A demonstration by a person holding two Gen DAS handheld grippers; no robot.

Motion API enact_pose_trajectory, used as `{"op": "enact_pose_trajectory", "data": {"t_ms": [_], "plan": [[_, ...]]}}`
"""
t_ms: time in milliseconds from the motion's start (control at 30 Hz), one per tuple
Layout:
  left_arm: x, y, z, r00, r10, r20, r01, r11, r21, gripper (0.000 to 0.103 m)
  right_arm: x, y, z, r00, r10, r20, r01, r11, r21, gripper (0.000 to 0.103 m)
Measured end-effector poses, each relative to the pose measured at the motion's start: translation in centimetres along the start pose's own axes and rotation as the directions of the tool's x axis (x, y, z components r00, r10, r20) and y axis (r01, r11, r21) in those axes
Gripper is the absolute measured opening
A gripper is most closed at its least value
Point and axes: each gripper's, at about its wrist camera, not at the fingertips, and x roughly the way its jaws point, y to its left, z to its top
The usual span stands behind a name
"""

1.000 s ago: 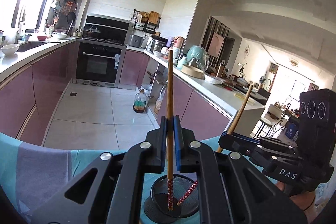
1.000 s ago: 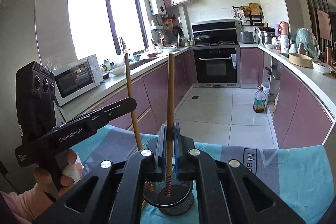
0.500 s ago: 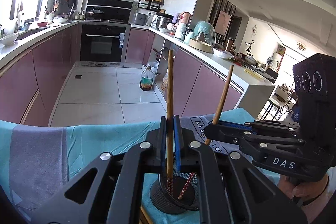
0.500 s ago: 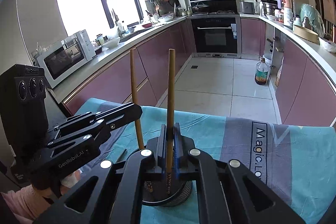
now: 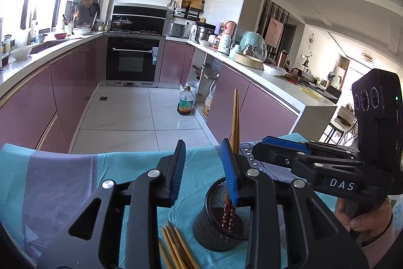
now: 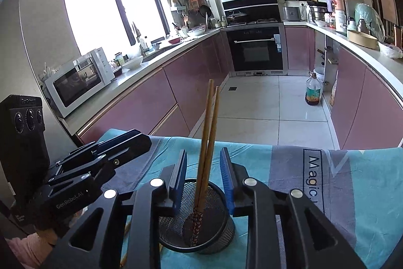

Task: Organize utensils
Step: 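Open the left tool to release the chopstick into the cup, then move the left tool back to the chopsticks and grasp another one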

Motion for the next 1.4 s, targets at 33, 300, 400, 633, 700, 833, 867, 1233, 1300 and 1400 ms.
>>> {"op": "enact_pose_trajectory", "data": {"t_ms": [33, 300, 400, 633, 700, 833, 867, 1233, 1300, 1400], "plan": [[-0.5, 0.3, -0.1, 1.000, 0.004, 0.006, -0.004, 1.000, 0.000, 0.032, -0.2, 0.2, -0.1, 1.000, 0.003, 0.004, -0.003, 1.000, -0.001, 0.029], [-5.8, 2.3, -1.6, 0.997, 0.067, 0.033, -0.067, 0.998, 0.010, 0.044, -2.9, 2.7, -1.6, 0.996, 0.080, 0.035, -0.078, 0.996, -0.051, 0.035], [-7.4, 3.3, -2.8, 0.995, 0.099, 0.016, -0.099, 0.995, 0.017, 0.045, -3.6, 4.3, -3.0, 0.992, 0.125, 0.020, -0.123, 0.988, -0.091, 0.041], [-9.5, 6.4, -7.7, 0.984, 0.161, -0.079, -0.159, 0.987, 0.030, 0.045, -2.1, 6.0, -6.9, 0.983, 0.154, -0.095, -0.163, 0.982, -0.093, 0.041], [-9.7, 7.1, -9.4, 0.979, 0.165, -0.118, -0.162, 0.986, 0.030, 0.045, -1.2, 5.9, -8.1, 0.980, 0.148, -0.130, -0.158, 0.985, -0.072, 0.041], [-9.5, 7.3, -12.4, 0.968, 0.176, -0.179, -0.172, 0.984, 0.041, 0.045, 0.3, 5.7, -10.3, 0.971, 0.138, -0.195, -0.146, 0.989, -0.031, 0.041], [-9.5, 7.4, -13.1, 0.966, 0.173, -0.194, -0.168, 0.985, 0.041, 0.045, 0.6, 5.9, -10.7, 0.969, 0.133, -0.209, -0.142, 0.989, -0.029, 0.041], [-8.1, 7.3, -16.4, 0.940, 0.165, -0.299, -0.153, 0.986, 0.062, 0.045, 2.7, 6.8, -12.9, 0.956, 0.061, -0.286, -0.080, 0.995, -0.056, 0.038], [-8.0, 7.2, -16.7, 0.937, 0.162, -0.309, -0.150, 0.987, 0.062, 0.045, 2.8, 6.8, -13.2, 0.957, 0.043, -0.286, -0.066, 0.995, -0.069, 0.037], [-7.3, 6.9, -16.9, 0.931, 0.163, -0.325, -0.151, 0.987, 0.063, 0.044, 3.1, 6.7, -13.7, 0.956, 0.035, -0.293, -0.058, 0.996, -0.071, 0.034]]}}
